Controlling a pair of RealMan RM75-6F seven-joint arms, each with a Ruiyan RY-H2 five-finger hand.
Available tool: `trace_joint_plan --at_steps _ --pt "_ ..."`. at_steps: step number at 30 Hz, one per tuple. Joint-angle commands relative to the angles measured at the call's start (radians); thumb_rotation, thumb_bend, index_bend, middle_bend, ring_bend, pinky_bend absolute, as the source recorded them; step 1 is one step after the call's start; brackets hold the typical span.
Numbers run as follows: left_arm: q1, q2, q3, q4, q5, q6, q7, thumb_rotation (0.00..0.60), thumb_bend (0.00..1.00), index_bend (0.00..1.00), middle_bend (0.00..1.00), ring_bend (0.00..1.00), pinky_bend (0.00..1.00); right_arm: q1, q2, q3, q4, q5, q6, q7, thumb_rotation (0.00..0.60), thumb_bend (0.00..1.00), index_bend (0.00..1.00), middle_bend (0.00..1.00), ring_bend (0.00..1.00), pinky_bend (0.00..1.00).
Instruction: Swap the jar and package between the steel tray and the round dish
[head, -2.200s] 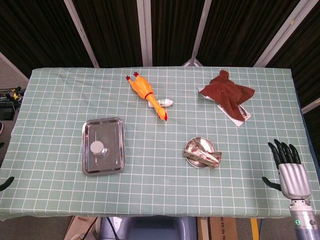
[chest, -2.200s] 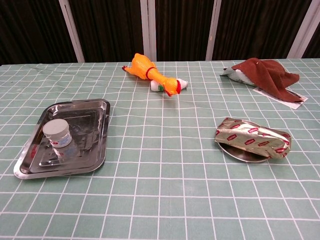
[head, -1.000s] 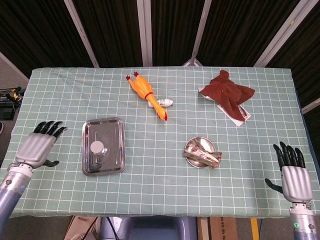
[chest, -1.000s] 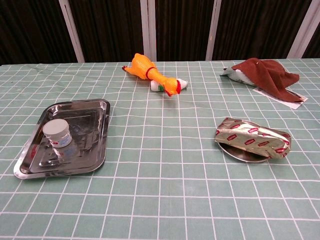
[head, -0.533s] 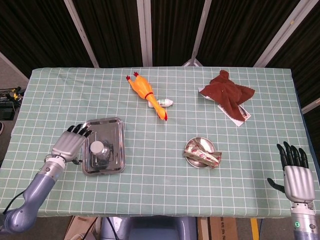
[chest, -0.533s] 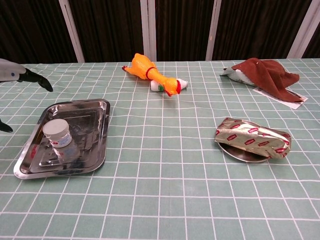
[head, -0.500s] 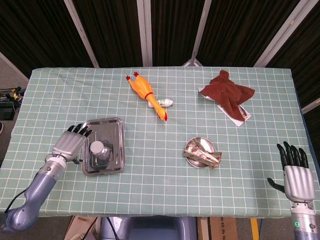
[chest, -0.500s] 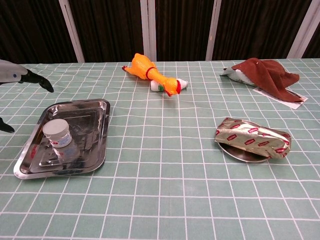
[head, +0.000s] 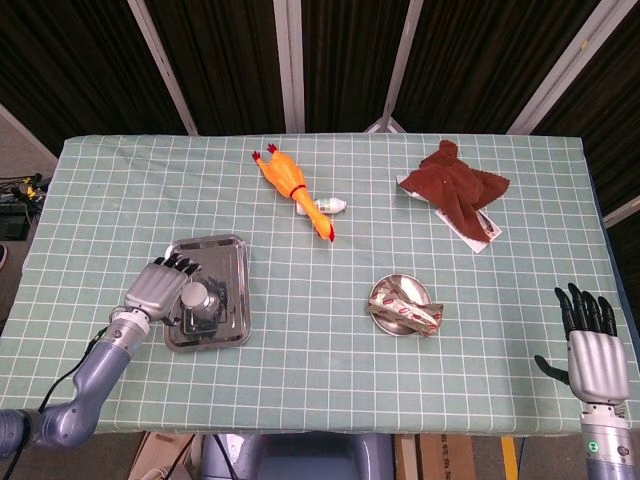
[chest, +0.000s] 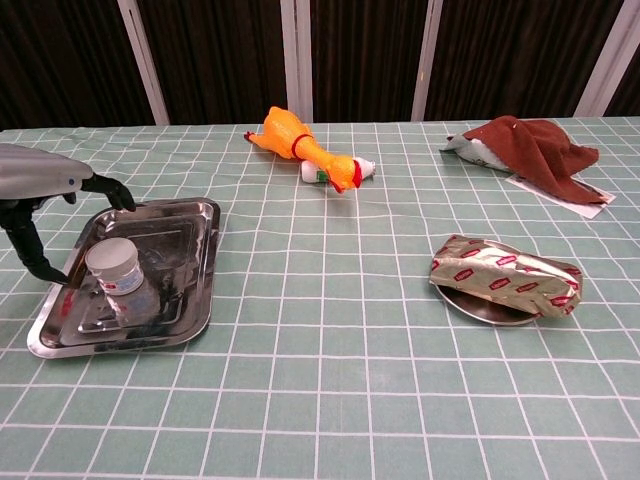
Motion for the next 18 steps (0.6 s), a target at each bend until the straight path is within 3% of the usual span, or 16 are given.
trace_joint_plan --at_steps 1,7,18 --pt "-0.005 -0.017 0.011 0.024 0.004 -0.004 -0.007 0.6 0.13 0.19 0.17 0.12 0.22 0.0 -0.002 0.002 0.001 0.004 0.0 0.001 0.6 0.09 0.0 0.03 0.0 0.0" --pt "-0.005 -0.059 0.019 0.078 0.033 -0.012 -0.048 0.6 0.2 0.22 0.2 0.16 0.28 0.0 -0.006 0.004 0.004 0.01 -0.004 0.0 0.6 0.09 0.0 0.03 0.0 0.0" --pt "-0.008 -0.1 0.032 0.137 0.074 -0.023 -0.08 0.6 0.23 0.24 0.25 0.17 0.3 0.001 -0.013 0.009 0.01 0.021 -0.007 0.003 0.6 0.09 0.01 0.03 0.0 0.0"
